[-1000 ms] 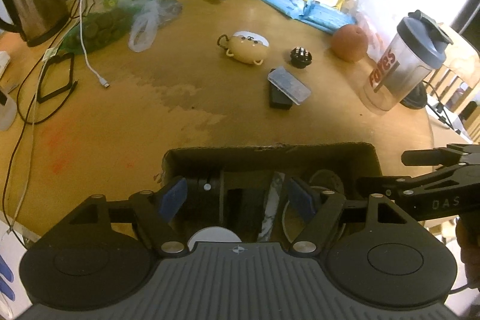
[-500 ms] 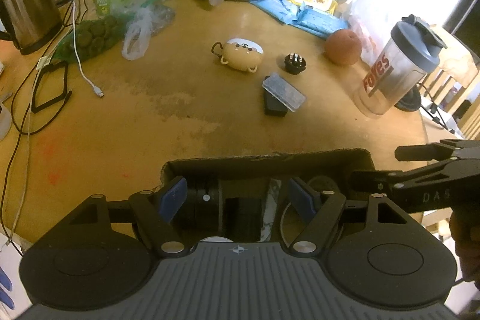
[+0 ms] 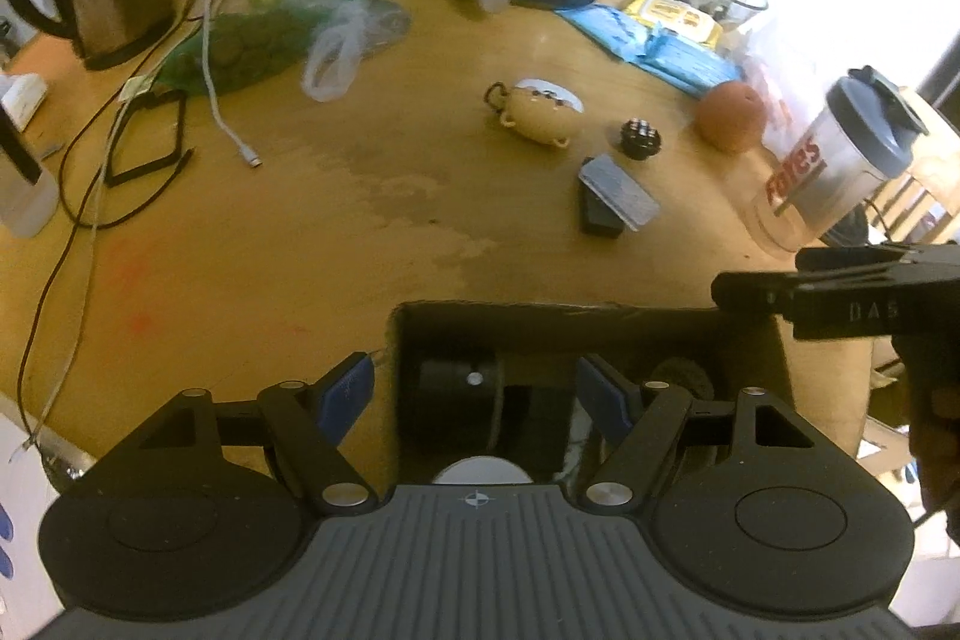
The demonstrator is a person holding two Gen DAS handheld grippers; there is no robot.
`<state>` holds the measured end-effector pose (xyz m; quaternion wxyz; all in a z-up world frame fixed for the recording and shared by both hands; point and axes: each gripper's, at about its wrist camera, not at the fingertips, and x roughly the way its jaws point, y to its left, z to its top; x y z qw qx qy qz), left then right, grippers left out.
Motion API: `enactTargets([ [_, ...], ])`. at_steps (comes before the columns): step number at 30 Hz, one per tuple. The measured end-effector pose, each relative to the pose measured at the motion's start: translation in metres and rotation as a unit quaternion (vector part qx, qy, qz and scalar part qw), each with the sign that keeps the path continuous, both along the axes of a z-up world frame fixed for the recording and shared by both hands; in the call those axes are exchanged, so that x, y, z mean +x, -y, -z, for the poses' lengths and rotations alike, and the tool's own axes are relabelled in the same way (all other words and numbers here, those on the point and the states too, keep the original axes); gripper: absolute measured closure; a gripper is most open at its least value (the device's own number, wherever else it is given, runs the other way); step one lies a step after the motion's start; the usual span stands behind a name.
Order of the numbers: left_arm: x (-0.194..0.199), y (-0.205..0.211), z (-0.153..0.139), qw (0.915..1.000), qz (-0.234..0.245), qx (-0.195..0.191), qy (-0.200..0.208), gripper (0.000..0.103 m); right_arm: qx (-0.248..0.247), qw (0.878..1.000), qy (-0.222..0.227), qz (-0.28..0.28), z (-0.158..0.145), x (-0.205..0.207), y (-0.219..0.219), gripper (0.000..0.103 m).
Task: Organize rigid objects
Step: 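Withdraw both open grippers up from the box, then move the right gripper to the clear plastic case and grasp it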
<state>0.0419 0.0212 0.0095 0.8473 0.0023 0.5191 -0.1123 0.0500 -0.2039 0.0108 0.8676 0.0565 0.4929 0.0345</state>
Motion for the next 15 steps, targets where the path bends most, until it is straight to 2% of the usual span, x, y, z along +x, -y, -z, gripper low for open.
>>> enactTargets([
  [3, 0.0, -0.008, 0.0, 0.9999, -0.012, 0.0, -0.001, 0.029, -0.005, 1.0, 0.003, -0.009, 0.002, 0.01, -0.001, 0.002],
  [15, -0.003, -0.034, 0.002, 0.9988, -0.048, 0.005, -0.008, 0.029, -0.031, 0.998, 0.014, -0.045, 0.02, 0.051, -0.002, 0.027],
])
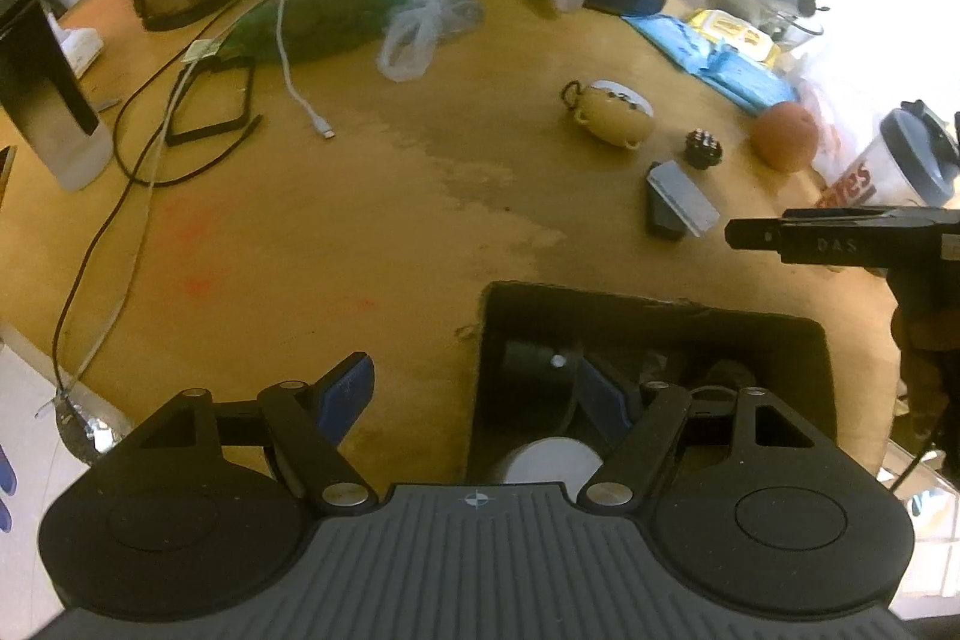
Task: Organize rigid objects
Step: 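Move the right gripper to the clear plastic case and grasp it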
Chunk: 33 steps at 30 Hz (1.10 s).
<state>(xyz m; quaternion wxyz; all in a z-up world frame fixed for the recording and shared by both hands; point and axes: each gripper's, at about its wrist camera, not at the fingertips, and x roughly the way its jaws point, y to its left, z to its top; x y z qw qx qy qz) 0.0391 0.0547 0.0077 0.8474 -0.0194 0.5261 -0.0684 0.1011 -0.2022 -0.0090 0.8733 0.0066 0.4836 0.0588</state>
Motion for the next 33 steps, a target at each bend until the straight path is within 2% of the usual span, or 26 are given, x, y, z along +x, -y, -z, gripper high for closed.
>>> enactTargets([
  [4, 0.0, -0.009, 0.001, 0.9999, -0.01, 0.001, -0.003, 0.029, -0.02, 0.999, 0.004, -0.027, 0.007, 0.014, -0.004, 0.038],
  [13, 0.002, -0.029, 0.003, 0.9995, -0.032, 0.002, -0.009, 0.029, -0.046, 0.997, -0.003, -0.059, 0.023, 0.044, -0.013, 0.054],
  [18, 0.005, -0.037, 0.003, 0.9991, -0.041, 0.001, -0.01, 0.029, -0.06, 0.996, -0.009, -0.065, 0.033, 0.055, -0.015, 0.06],
  [23, 0.008, -0.039, 0.005, 0.999, -0.044, 0.0, -0.012, 0.029, -0.07, 0.995, -0.019, -0.069, 0.042, 0.063, -0.015, 0.061],
  [33, 0.012, -0.035, 0.006, 0.9993, -0.034, 0.0, -0.012, 0.029, -0.058, 0.995, -0.025, -0.072, 0.047, 0.068, -0.014, 0.067],
])
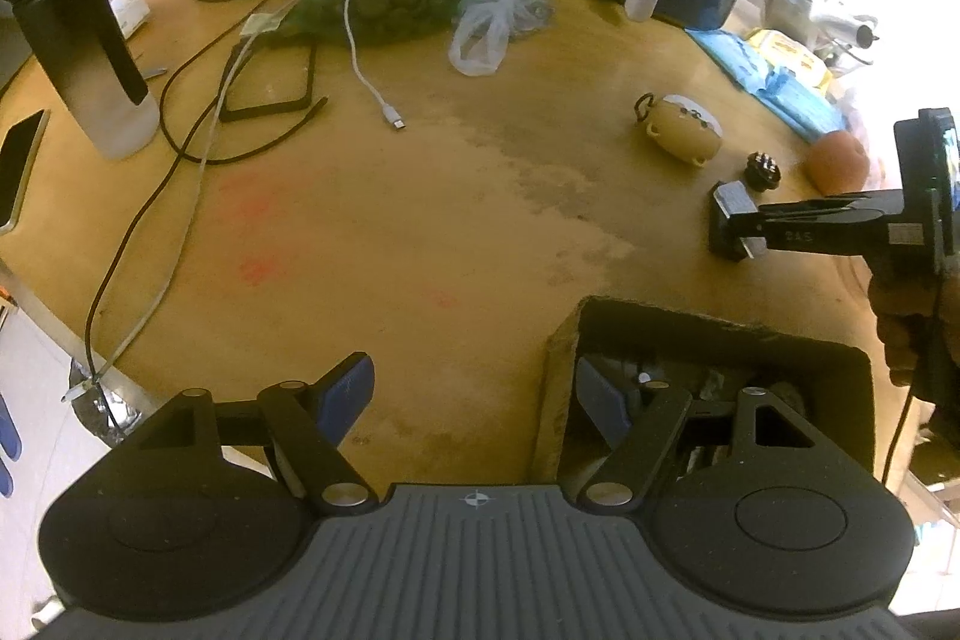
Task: Organize rigid objects
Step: 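Move the right gripper to the clear plastic case and grasp it, then grasp the black rectangular box with the left gripper while the right holds the clear case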
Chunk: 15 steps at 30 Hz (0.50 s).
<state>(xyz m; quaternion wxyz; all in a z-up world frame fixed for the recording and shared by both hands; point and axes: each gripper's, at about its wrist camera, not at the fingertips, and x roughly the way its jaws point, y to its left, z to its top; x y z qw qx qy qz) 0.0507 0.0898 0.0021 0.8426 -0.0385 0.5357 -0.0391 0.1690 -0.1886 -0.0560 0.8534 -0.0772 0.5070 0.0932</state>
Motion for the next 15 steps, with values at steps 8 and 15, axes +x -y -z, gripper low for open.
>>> enactTargets([
  [8, 0.006, 0.01, -0.004, 0.9999, 0.016, 0.0, 0.007, 0.029, 0.014, 1.0, -0.001, 0.007, -0.005, -0.004, 0.002, 0.067],
  [15, 0.013, 0.022, -0.006, 0.9993, 0.035, 0.001, 0.012, 0.029, 0.032, 0.999, 0.003, 0.024, -0.018, -0.015, 0.012, 0.067],
])
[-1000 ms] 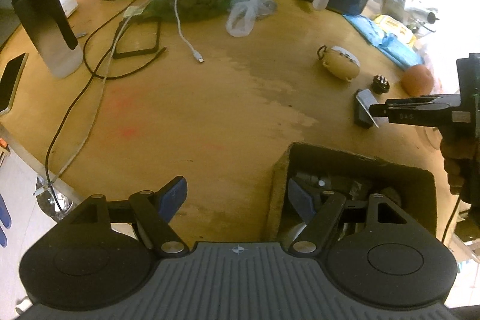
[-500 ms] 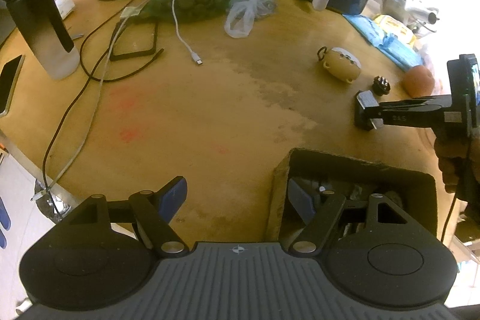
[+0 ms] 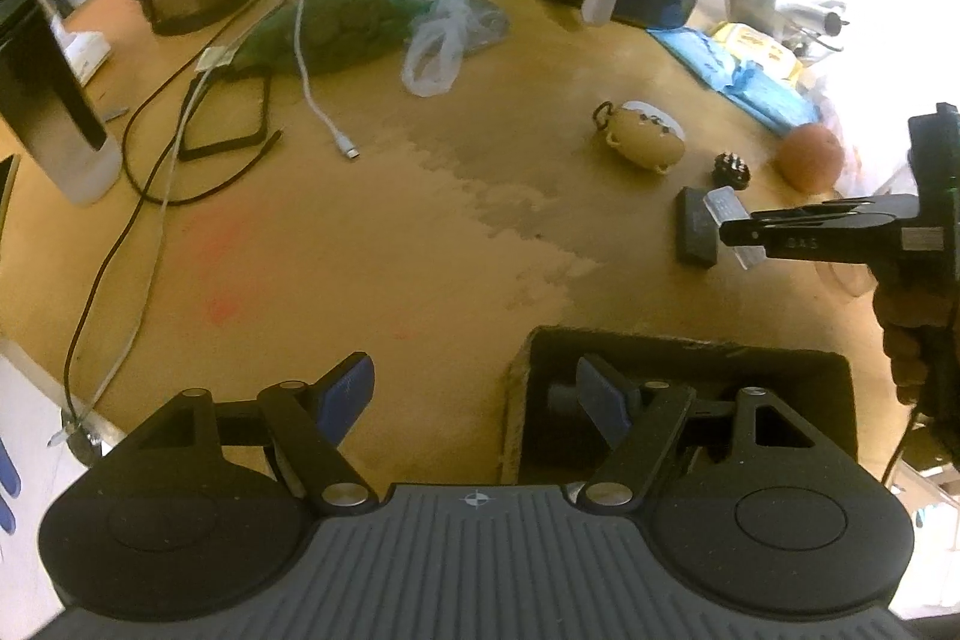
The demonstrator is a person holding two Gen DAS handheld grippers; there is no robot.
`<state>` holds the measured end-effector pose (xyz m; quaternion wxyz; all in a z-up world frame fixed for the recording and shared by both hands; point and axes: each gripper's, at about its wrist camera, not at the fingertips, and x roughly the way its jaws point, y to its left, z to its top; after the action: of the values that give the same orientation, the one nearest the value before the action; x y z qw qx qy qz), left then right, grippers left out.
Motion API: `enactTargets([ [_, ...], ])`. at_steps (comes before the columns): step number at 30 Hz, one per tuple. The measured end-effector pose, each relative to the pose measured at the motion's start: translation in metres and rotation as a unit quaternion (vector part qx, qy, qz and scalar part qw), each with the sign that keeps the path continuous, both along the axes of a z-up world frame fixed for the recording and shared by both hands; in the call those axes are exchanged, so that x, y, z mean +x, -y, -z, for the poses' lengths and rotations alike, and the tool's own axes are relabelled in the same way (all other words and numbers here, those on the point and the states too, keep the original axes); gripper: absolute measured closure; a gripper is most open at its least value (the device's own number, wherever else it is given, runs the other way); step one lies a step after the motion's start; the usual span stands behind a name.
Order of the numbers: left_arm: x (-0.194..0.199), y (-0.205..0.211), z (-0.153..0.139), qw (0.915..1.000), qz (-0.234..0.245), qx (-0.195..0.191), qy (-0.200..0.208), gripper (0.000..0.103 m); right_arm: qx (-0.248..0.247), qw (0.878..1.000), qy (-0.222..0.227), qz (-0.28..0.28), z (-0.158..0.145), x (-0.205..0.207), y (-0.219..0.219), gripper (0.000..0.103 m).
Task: Organize rigid objects
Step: 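Grasp the black rectangular box with the left gripper while the right holds the clear case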
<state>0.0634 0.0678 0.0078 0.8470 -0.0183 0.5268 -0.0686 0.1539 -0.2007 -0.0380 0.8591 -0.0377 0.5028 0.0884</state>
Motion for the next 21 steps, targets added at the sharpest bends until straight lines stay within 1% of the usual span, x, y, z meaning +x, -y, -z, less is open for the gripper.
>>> enactTargets([
  [11, 0.015, 0.032, -0.002, 0.9987, 0.049, 0.001, 0.011, 0.029, 0.037, 0.998, 0.019, 0.039, -0.029, -0.033, 0.016, 0.067],
  [21, 0.026, 0.062, -0.002, 0.9953, 0.095, 0.006, 0.019, 0.029, 0.066, 0.994, 0.029, 0.079, -0.044, -0.065, 0.031, 0.067],
])
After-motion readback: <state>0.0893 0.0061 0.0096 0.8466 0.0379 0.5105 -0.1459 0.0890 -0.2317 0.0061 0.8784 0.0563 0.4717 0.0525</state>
